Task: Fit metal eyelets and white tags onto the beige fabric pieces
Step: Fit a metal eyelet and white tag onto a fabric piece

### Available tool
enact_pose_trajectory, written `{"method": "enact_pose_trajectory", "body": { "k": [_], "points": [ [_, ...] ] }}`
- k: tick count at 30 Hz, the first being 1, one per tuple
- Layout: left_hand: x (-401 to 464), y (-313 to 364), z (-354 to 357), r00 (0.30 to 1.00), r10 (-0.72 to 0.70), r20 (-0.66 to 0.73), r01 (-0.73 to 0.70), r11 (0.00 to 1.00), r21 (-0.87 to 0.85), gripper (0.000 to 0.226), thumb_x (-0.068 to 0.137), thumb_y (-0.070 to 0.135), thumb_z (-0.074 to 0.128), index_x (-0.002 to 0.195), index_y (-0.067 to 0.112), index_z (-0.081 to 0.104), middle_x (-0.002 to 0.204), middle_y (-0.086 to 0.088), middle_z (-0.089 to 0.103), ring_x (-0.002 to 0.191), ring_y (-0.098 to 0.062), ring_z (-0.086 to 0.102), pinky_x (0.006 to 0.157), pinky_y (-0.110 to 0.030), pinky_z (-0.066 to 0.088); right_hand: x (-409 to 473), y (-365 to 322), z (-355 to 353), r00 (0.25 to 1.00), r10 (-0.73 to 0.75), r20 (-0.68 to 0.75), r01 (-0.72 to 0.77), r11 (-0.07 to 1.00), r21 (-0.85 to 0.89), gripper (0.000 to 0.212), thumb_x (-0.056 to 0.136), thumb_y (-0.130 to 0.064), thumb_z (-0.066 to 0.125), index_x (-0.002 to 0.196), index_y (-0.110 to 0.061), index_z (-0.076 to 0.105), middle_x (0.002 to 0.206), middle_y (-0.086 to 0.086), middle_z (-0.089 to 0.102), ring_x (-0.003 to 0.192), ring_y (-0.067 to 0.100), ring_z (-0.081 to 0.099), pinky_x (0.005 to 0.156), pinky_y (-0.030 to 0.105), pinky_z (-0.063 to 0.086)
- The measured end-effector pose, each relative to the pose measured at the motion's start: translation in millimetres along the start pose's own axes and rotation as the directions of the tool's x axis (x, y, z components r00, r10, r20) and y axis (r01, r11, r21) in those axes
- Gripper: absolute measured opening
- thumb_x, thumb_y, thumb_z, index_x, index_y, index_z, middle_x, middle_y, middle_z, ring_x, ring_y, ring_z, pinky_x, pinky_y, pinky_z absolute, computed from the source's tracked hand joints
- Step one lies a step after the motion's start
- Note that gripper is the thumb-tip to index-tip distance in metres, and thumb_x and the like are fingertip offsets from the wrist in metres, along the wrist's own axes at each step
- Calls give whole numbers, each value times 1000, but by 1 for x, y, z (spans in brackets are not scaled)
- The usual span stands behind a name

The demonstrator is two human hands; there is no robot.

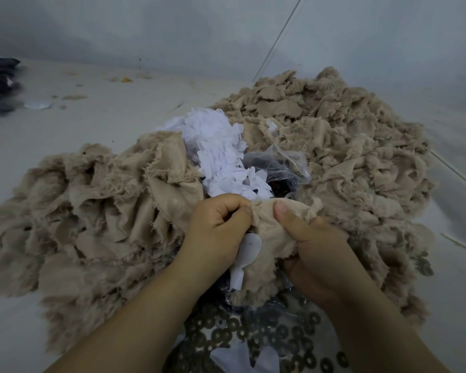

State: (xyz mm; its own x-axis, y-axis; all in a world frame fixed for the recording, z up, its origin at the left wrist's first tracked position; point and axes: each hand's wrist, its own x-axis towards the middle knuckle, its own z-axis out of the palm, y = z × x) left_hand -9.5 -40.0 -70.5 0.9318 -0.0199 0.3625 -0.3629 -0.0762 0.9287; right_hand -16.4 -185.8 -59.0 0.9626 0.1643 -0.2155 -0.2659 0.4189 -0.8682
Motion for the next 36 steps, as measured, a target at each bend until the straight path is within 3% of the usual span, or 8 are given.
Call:
{"method": "enact_pose_trajectory", "body": {
  "k": [8,12,15,17,21,25,32,36],
  "points": [
    [-1,0,0,999,40,-12,-40,998,-43,34,89,20,55,62,-1,55,53,-2,47,52,-13,42,50,-22,38,-2,-1,3,1000,27,10,-27,999,33,39,80,-26,62,107,0,70,106,21,74,97,34,73,79,40,62],
    [1,-1,-1,1000,23,-4,-24,998,-61,38,89,22,54,69,-10,57,62,-23,48,56,-29,41,54,-30,39,-3,-2,4,996,89,-1,-89,992,88,40,85,-24,60,117,0,66,110,21,73,103,35,71,89,49,57],
    [1,1,-3,998,51,-23,-52,997,-50,27,87,18,62,71,-3,63,63,-15,56,58,-22,50,56,-33,45,-3,-3,3,992,128,7,-128,985,112,44,87,-24,60,122,2,64,117,25,69,111,40,66,99,54,50],
    [3,7,-9,990,138,-22,-139,990,-19,16,87,9,65,74,-1,62,73,-15,59,67,-31,55,60,-44,48,-3,-5,3,991,130,10,-131,984,125,50,82,-26,62,122,3,64,119,26,68,115,42,63,103,55,47],
    [9,17,-31,915,300,270,-331,941,75,14,80,-6,62,90,2,67,91,-10,54,80,-29,52,68,-37,45,-4,-6,2,993,115,40,-119,985,123,47,83,-28,61,120,1,65,116,26,69,108,40,67,89,49,56],
    [7,23,-35,878,215,428,-348,901,259,9,81,12,75,90,13,75,92,-4,53,82,-19,56,70,-28,47,-2,-3,1,993,117,13,-118,988,104,56,81,-30,65,125,4,60,118,28,67,116,45,62,101,56,48],
    [9,21,-34,900,172,401,-321,883,342,12,80,2,75,79,13,72,89,3,56,80,-11,56,69,-13,41,1,0,1,998,66,1,-65,989,135,55,79,-27,64,124,5,60,116,26,69,110,38,66,89,44,57],
    [7,22,-29,937,205,281,-269,940,209,10,83,7,67,80,16,68,84,7,60,78,-14,58,69,-25,46,0,2,2,1000,16,8,-17,995,96,50,80,-28,63,119,4,63,110,25,71,101,35,71,79,40,61]
  ]
}}
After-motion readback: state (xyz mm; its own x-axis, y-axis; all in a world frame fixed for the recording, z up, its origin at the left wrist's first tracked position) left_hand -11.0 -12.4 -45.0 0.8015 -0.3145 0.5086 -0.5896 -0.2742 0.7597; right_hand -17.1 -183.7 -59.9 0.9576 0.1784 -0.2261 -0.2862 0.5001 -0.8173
